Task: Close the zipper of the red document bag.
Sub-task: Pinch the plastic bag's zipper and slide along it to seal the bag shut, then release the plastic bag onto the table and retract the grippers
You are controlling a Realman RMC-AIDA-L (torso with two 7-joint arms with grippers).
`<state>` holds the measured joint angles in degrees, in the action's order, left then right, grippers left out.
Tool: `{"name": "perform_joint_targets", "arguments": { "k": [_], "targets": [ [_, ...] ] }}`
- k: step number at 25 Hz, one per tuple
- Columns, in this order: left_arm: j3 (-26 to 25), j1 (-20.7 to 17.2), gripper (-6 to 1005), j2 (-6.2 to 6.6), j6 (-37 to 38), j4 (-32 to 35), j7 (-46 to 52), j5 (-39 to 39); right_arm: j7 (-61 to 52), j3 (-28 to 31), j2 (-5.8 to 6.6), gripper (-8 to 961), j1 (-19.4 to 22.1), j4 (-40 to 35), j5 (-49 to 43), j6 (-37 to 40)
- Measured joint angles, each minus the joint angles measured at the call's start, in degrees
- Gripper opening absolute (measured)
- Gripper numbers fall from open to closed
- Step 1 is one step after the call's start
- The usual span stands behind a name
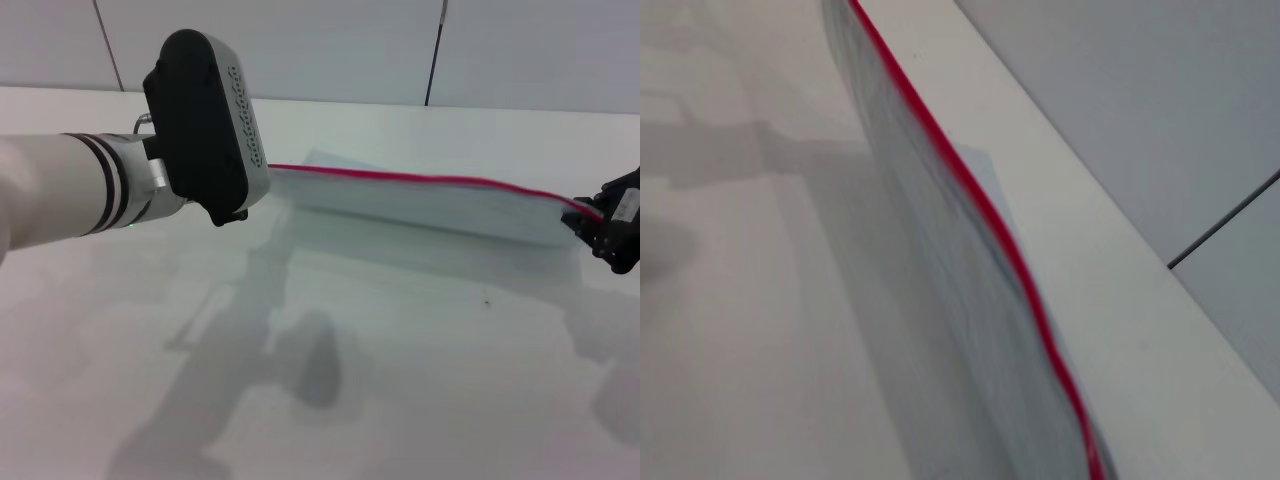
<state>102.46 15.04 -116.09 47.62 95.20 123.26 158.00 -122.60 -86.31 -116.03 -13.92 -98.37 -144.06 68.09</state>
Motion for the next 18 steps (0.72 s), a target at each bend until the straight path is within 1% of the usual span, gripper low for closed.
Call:
{"name": "perform_joint_targets", "arguments": {
  "k": [3,6,8,14,17,18],
  "targets": [
    [0.15,0.39,84,-0.05,0.00,-0.38,0.01,0.53,-0.35,0.09,-0.02,86,-0.27,0.67,-0.07,0.07],
    [0.05,0.59,85,-0.09,-0.12,-0.56,0.47,0.63,-0.49,0.39,-0.12,206,-0.23,0.70,-0.08,-0.37],
    [-0.11,0.60,160,-0.14,-0.36,-0.50,0.92,0.64,-0.51,0.88,-0.17,286,-0.06,0.42,-0.08,-0.57],
    [-0.26,0.50,395,-0.19,-1.46,-0.09,1.99,0.80,-0.68,1.25,-0.26,477,0.16,0.35,-0.03,-1.45],
    [-0.30,-0.80,522,-0.20,-5.39,0.37,3.80,1.05,-1.19,0.82,-0.42,562,0.92,0.62,0.94,-4.09],
    [-0.29,-1.90,560,-0.20,-7.76,0.79,4.47,0.77,-1.36,0.32,-0.48,583,1.61,0.58,1.84,-6.11]
  ]
}}
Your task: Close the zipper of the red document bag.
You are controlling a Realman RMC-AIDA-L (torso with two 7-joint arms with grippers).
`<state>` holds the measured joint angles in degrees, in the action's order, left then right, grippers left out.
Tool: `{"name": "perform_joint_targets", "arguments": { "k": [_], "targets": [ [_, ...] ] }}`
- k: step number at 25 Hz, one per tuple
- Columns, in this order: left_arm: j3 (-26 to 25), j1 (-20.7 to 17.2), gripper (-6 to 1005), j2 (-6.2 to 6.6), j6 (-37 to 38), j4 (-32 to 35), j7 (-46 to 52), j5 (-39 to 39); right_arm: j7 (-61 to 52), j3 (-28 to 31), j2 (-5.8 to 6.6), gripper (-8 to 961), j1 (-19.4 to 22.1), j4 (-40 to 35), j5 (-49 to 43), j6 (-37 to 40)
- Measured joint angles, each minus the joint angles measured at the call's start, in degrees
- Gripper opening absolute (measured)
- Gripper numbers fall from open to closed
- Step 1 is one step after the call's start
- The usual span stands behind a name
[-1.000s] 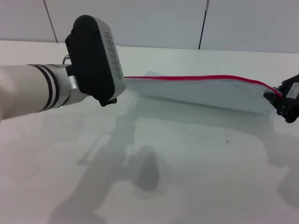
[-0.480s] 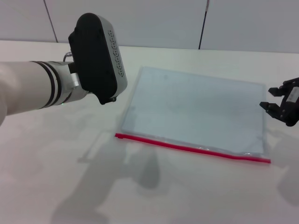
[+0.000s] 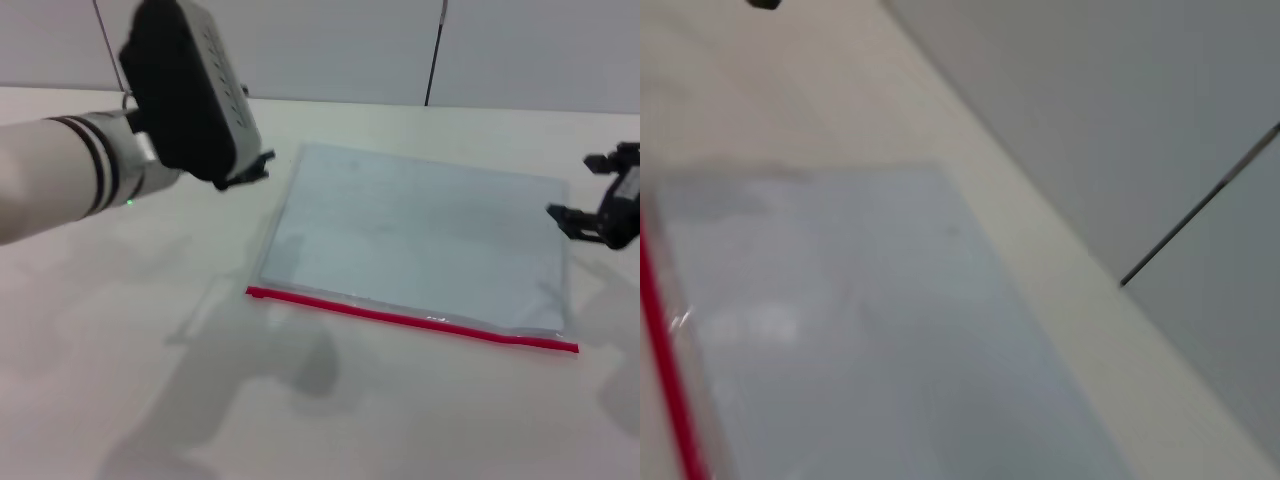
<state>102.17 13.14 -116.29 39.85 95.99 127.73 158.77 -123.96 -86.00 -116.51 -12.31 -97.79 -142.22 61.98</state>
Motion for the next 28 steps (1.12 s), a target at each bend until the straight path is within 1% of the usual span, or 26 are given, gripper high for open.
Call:
{"name": "perform_joint_targets", "arguments": {
  "k": [3,4,6,8,10,12,13,14,15,16,17,19,20,23,25,28],
  "targets": [
    [-0.04,-3.96,676,0.03,-9.75,0.48,1.21,-4.08,0.12,-3.41,0.02,645,3.92,-0.46,4.80,-10.94],
    [-0.06,-5.25,714,0.04,-14.05,0.18,1.37,-6.78,0.36,-5.16,0.07,666,5.31,-0.43,6.32,-15.51],
    [0.15,-6.91,799,0.07,-22.32,-1.44,1.42,-13.22,0.38,-8.40,0.08,666,7.51,0.26,7.57,-23.68],
    [0.94,-7.52,892,0.06,-29.96,-3.66,1.45,-20.17,0.13,-12.41,0.01,666,9.07,2.58,8.94,-34.16],
    [2.14,-7.67,892,0.04,-35.83,-6.05,1.47,-25.32,0.02,-16.75,0.04,667,9.37,6.73,11.67,-44.19],
    [4.84,-7.86,892,0.02,-43.50,-9.71,1.46,-30.42,0.01,-21.53,0.17,667,8.96,12.23,14.95,-56.00],
    [4.84,-7.86,892,0.02,-43.50,-9.71,1.46,-30.42,-0.12,-24.40,0.20,667,8.64,15.26,16.27,-63.75],
    [9.05,-8.21,893,0.11,-52.09,-12.57,1.49,-31.67,-0.48,-27.19,0.25,667,8.35,17.98,17.24,-71.08],
    [10.69,-8.34,893,0.15,-55.16,-13.45,1.60,-31.75,-1.21,-30.03,0.22,667,8.12,20.47,17.62,-78.20],
    [13.00,-8.47,893,0.22,-60.06,-14.73,2.02,-31.80,-2.36,-32.37,0.24,666,8.01,22.34,17.91,-83.72],
    [15.45,-8.69,893,0.27,-64.64,-16.10,2.80,-31.70,-3.93,-34.77,0.24,666,7.97,24.14,18.09,-89.13],
    [18.69,-9.44,892,0.55,-71.01,-17.39,5.47,-31.84,-7.40,-39.01,0.23,665,8.32,26.56,18.15,-98.35],
    [19.16,-9.77,892,0.74,-72.36,-17.40,6.65,-31.88,-8.70,-40.85,0.24,664,8.79,27.12,18.15,-101.78],
    [19.73,-10.92,890,1.32,-72.67,-16.86,11.63,-31.93,-9.71,-43.99,0.19,662,10.80,26.73,18.20,-106.73],
    [19.91,-11.33,889,1.41,-72.55,-16.87,13.04,-31.75,-9.75,-45.52,0.14,661,11.40,26.52,18.23,-108.45],
    [20.02,-11.41,887,1.18,-72.39,-17.56,12.57,-31.67,-9.73,-46.70,0.26,661,11.03,26.76,19.10,-109.34]
  ]
}}
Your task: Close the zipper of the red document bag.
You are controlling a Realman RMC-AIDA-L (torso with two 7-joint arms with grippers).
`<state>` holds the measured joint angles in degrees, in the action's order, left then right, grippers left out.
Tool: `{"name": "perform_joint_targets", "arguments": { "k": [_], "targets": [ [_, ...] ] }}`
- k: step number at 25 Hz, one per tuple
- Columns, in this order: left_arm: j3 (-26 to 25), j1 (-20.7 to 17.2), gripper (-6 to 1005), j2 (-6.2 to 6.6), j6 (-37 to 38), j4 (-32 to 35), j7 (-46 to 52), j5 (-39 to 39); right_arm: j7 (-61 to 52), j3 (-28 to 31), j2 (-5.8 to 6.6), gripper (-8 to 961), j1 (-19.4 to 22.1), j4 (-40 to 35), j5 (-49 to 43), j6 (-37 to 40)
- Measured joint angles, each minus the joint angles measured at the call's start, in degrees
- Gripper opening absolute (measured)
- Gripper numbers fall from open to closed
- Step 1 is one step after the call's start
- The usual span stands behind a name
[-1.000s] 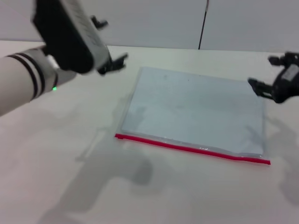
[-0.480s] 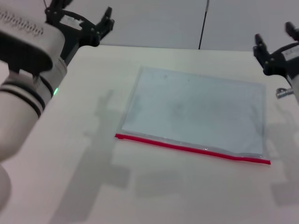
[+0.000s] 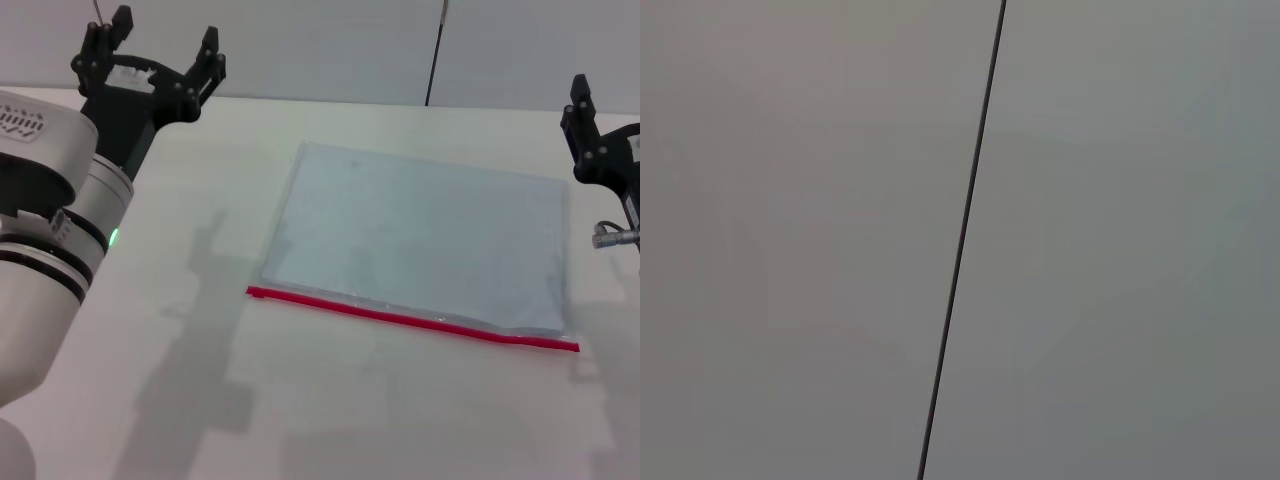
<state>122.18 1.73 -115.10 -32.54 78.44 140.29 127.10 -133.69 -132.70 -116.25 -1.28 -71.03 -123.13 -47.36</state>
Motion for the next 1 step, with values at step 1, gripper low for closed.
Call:
{"name": "perform_joint_targets", "arguments": {
  "k": [1],
  "targets": [
    [0.11,0.03,887,0.00,0.06,-0.11,-0.05,0.01,0.12,-0.23,0.01,661,-0.24,0.04,0.93,-0.12]
  ]
}}
